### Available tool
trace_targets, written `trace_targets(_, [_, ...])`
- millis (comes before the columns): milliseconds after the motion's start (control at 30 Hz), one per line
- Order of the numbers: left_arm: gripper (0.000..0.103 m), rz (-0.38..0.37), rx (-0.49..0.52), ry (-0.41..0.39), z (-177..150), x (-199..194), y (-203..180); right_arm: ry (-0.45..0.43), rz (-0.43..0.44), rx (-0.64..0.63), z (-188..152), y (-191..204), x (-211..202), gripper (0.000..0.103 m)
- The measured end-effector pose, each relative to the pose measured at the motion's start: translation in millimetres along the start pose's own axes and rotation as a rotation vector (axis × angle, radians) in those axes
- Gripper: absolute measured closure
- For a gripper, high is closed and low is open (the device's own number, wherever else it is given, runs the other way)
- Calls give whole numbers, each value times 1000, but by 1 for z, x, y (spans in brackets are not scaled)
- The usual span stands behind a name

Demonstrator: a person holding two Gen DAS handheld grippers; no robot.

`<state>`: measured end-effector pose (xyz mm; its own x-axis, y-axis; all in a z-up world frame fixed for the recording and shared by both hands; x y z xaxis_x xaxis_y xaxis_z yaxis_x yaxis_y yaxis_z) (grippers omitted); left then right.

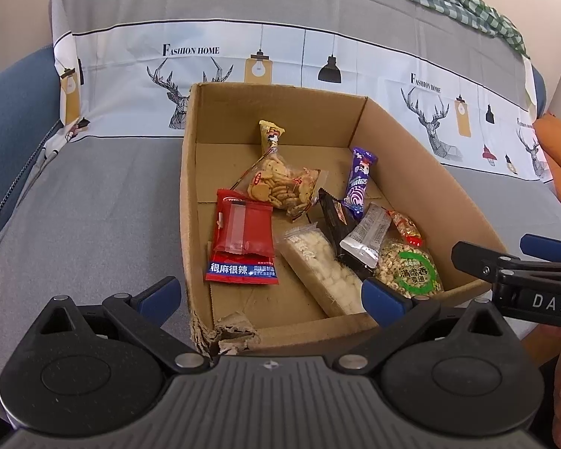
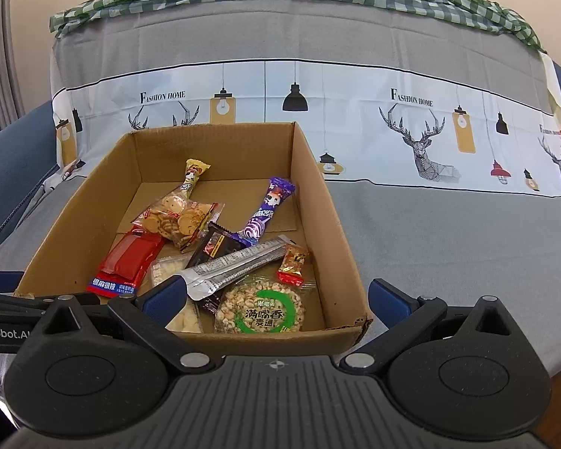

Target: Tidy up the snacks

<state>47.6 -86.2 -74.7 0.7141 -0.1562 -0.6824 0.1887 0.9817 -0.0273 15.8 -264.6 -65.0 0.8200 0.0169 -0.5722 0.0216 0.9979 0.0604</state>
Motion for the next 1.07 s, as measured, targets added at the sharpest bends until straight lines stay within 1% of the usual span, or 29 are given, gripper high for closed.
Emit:
trace_targets(767, [0, -8, -4, 3, 0, 0, -2, 8, 4, 0, -2, 3, 3, 1])
trace_targets(1067, [0, -33, -13, -32, 4, -4, -1, 3, 33, 4, 0, 4, 5, 1])
Point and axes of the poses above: each gripper's, at about its wrist camera, not at the fingertips, and x roughly the way its jaws point, y to its left, z to its top, the point moved 9 cm from there along x, roughly the way its jaws point, and after that the axes turned 6 degrees about z, right-handed, at the moved point
